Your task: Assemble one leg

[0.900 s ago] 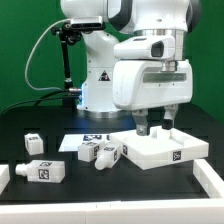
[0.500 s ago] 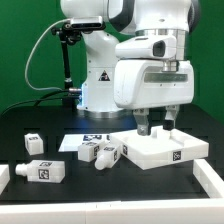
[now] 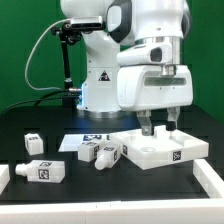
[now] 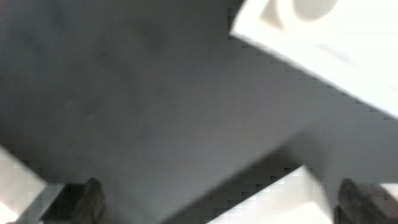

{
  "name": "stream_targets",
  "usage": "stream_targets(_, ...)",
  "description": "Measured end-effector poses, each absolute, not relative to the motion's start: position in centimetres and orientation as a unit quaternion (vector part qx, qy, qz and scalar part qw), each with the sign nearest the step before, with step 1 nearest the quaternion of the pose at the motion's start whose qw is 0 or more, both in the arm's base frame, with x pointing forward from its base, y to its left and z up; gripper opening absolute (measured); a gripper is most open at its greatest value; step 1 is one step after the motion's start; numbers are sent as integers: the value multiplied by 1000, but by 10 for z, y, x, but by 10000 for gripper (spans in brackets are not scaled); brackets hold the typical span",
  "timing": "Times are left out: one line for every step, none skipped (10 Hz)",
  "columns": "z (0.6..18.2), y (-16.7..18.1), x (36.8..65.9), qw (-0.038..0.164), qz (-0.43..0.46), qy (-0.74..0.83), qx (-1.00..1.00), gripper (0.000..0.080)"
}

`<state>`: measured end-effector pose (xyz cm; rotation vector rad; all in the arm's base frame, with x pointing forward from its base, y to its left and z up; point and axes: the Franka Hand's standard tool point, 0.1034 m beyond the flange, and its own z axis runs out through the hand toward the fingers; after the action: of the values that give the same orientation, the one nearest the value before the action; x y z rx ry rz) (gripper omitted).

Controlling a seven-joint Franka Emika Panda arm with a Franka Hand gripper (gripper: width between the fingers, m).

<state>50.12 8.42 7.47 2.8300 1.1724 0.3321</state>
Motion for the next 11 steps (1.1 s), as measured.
stream_targets(66, 96, 491, 21, 126, 383, 915, 650)
stream_targets(65, 93, 490, 24, 116, 391, 913, 650)
stream_targets(65, 94, 491, 24, 118, 391, 913, 650)
stream_targets(65, 94, 490, 23, 117, 392, 912, 650)
stream_targets(65, 93, 488, 23, 114, 389, 914, 650)
stream_targets(65, 85, 474, 25, 88, 372, 924, 650)
stream_targets(70, 75, 462, 31, 68, 354, 932, 650)
stream_targets(74, 61, 459, 33, 56, 338, 939, 650)
stream_targets(76, 52, 463, 30, 59, 325, 944, 650)
stream_targets(74, 56, 462, 29, 57, 329, 942, 650)
stream_targets(74, 57, 462, 29, 57, 330, 942, 650)
